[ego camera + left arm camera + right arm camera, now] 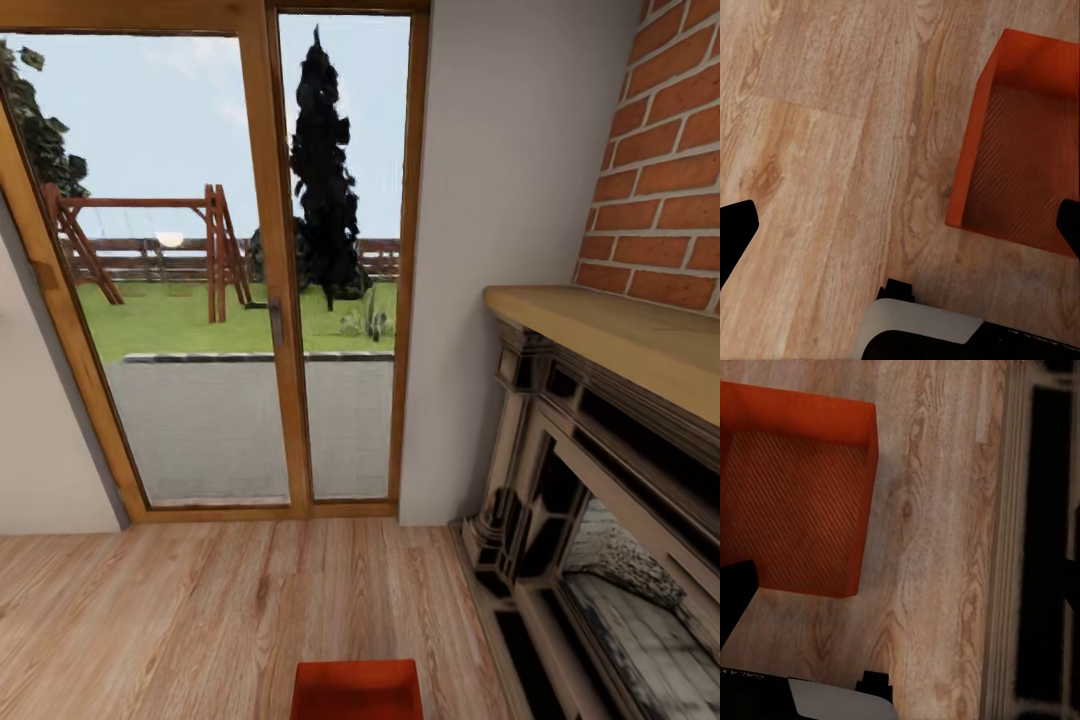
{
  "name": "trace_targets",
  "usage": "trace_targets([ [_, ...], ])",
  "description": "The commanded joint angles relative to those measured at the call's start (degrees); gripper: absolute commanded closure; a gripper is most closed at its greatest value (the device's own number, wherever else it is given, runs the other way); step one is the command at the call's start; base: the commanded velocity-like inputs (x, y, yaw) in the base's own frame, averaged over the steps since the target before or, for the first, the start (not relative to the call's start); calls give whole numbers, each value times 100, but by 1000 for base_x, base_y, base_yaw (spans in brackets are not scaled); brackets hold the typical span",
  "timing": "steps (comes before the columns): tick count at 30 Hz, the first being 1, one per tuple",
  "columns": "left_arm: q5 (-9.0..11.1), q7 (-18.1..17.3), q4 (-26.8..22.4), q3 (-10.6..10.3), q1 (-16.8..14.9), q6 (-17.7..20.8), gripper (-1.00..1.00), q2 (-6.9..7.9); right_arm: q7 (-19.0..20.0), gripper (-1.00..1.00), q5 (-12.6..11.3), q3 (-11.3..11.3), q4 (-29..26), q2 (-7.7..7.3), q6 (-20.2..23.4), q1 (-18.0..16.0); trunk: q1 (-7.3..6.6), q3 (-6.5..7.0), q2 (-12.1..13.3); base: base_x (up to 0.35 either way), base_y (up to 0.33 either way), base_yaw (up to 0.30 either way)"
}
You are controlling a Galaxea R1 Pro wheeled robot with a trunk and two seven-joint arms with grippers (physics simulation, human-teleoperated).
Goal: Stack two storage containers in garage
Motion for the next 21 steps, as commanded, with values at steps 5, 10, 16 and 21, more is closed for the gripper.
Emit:
trace_targets([
  [5,22,-3,24,2,-9,-40,-100,-1,-1,-100,6,42,24,0,-39,-8,3,-2,-5,34,0,6],
  [10,22,-3,28,2,-10,-40,-100,-2,1,-100,6,42,24,0,-34,-8,3,-2,-5,7,0,106],
  [16,24,-3,27,2,-6,-40,-100,-1,15,-100,6,42,24,0,-31,-8,3,-2,-5,1,0,30],
  [21,23,-3,26,2,-9,-40,-100,-2,17,-100,6,42,24,0,-31,-8,3,-2,-5,0,0,3],
])
